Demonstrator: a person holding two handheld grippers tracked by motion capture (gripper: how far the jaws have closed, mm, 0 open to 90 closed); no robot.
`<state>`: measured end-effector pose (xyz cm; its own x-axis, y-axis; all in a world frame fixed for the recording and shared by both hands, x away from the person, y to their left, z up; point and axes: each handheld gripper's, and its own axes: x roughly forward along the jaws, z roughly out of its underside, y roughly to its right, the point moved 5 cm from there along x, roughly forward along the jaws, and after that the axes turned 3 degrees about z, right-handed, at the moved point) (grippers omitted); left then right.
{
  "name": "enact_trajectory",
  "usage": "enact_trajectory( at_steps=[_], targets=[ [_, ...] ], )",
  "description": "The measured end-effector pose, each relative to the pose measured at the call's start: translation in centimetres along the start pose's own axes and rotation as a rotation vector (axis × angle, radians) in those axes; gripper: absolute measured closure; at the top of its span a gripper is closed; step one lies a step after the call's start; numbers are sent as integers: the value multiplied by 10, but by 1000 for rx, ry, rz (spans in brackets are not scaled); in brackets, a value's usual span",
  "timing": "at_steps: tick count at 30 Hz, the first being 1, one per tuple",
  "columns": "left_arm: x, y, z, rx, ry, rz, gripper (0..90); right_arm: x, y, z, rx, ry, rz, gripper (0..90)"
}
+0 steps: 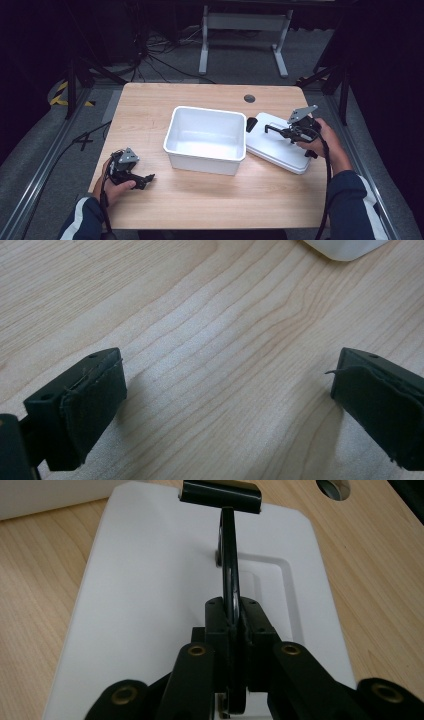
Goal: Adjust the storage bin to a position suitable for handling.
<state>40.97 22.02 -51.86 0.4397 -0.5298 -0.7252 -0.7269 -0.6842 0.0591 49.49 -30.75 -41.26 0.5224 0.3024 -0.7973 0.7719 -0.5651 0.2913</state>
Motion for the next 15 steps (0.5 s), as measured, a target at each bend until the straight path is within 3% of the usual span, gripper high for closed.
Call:
enact_trajectory(
  at_steps=[15],
  targets=[
    [0,0,0,1,-1,1,17,16,4,5,24,-38,36,838]
  ],
)
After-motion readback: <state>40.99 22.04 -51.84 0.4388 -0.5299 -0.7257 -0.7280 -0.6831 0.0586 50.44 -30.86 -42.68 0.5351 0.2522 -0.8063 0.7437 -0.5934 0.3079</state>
